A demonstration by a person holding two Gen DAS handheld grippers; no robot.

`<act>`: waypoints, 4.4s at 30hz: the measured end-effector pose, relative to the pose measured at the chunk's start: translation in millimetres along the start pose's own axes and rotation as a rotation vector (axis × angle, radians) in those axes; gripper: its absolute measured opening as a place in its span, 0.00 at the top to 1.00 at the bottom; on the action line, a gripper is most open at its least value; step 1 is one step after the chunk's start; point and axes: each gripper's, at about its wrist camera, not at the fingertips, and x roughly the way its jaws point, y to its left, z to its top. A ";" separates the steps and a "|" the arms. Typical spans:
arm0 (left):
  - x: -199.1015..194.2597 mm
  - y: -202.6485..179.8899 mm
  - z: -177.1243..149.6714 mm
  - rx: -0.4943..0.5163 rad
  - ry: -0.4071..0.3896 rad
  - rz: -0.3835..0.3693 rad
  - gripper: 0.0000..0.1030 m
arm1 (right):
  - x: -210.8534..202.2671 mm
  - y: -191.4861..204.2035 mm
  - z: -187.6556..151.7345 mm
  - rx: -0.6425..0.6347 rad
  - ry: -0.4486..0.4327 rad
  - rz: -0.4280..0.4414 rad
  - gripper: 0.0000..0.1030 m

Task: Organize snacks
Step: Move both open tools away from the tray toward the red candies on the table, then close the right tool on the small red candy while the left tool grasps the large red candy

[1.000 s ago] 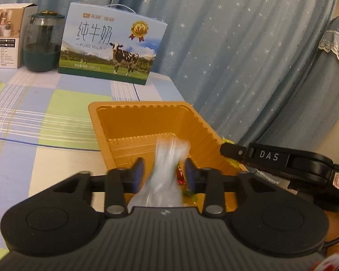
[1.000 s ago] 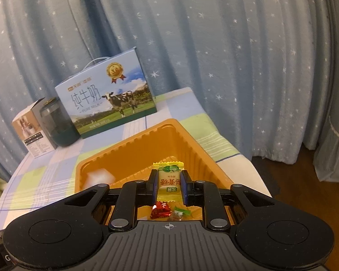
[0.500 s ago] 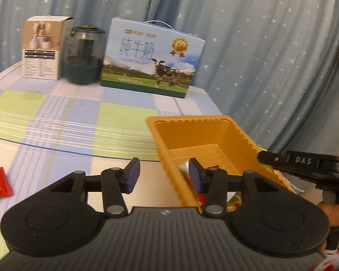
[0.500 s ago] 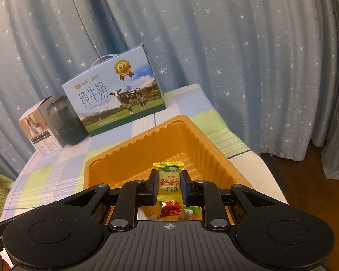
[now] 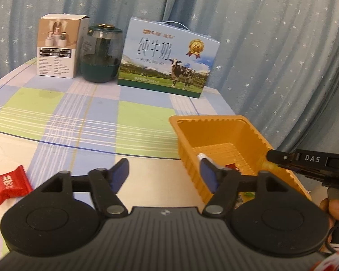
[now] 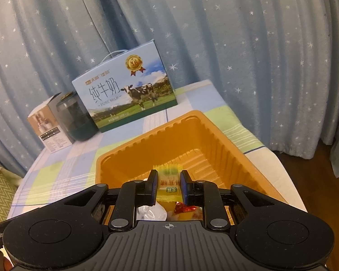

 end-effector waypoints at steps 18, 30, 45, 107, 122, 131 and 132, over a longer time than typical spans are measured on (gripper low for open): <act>-17.7 37.5 1.8 -0.014 -0.018 0.069 0.29 | -4.2 18.1 0.9 -0.003 -0.068 0.008 0.44; -25.9 51.0 0.6 -0.016 -0.022 0.092 0.25 | 0.2 57.9 -10.8 -0.085 -0.064 0.067 0.44; -35.8 65.7 0.3 -0.008 -0.030 0.128 0.23 | 10.7 105.8 -31.8 -0.205 -0.036 0.124 0.44; -68.0 202.5 -11.2 -0.061 0.039 0.395 0.15 | 99.6 247.7 -170.9 -0.582 0.231 0.321 0.66; -43.4 163.5 -21.8 0.274 0.063 0.361 0.15 | 101.3 224.2 -127.8 -0.500 0.200 0.263 0.79; -15.1 139.9 -35.5 0.476 0.081 0.350 0.20 | 98.4 199.3 -102.8 -0.400 0.197 0.236 0.79; -13.7 138.3 -36.2 0.488 0.081 0.350 0.20 | 97.2 198.5 -101.6 -0.397 0.196 0.239 0.79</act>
